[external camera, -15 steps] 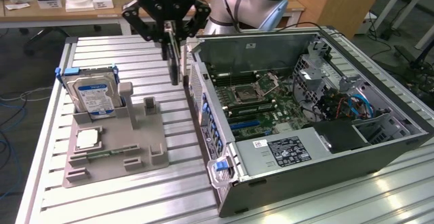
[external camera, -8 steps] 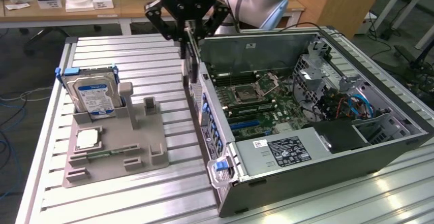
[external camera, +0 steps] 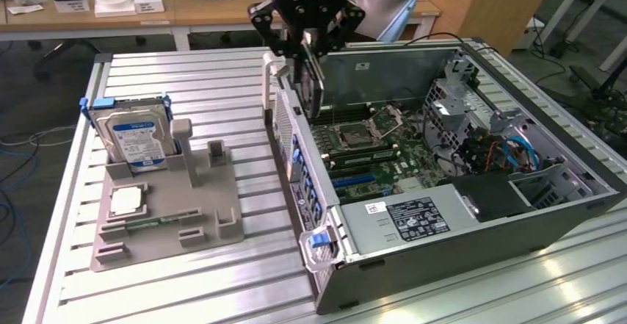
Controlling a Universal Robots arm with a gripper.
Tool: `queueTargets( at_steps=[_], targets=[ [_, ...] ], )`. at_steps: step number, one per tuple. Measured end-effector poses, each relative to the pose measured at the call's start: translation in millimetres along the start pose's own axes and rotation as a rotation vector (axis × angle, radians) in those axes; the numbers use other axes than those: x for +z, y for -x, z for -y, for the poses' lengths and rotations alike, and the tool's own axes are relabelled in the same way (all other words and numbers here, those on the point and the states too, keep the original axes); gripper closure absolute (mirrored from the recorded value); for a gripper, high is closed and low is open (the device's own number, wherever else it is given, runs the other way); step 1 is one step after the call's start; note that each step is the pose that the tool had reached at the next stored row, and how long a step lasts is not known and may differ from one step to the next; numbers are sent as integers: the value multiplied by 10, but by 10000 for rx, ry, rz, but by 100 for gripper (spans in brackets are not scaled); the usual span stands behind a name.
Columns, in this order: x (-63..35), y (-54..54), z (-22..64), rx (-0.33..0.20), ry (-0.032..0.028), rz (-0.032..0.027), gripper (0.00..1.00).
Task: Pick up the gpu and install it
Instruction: 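Pick up the gpu and move the gpu toward the slot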
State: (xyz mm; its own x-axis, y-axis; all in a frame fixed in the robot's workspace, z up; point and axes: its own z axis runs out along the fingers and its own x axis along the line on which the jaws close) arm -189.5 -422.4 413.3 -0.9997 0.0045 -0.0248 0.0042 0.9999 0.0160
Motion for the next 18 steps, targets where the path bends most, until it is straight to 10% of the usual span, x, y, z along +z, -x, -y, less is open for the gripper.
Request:
queueTargets(
  at_steps=[18],
  targets=[
    [31,816,-3,-1,0,0,72]
  ],
)
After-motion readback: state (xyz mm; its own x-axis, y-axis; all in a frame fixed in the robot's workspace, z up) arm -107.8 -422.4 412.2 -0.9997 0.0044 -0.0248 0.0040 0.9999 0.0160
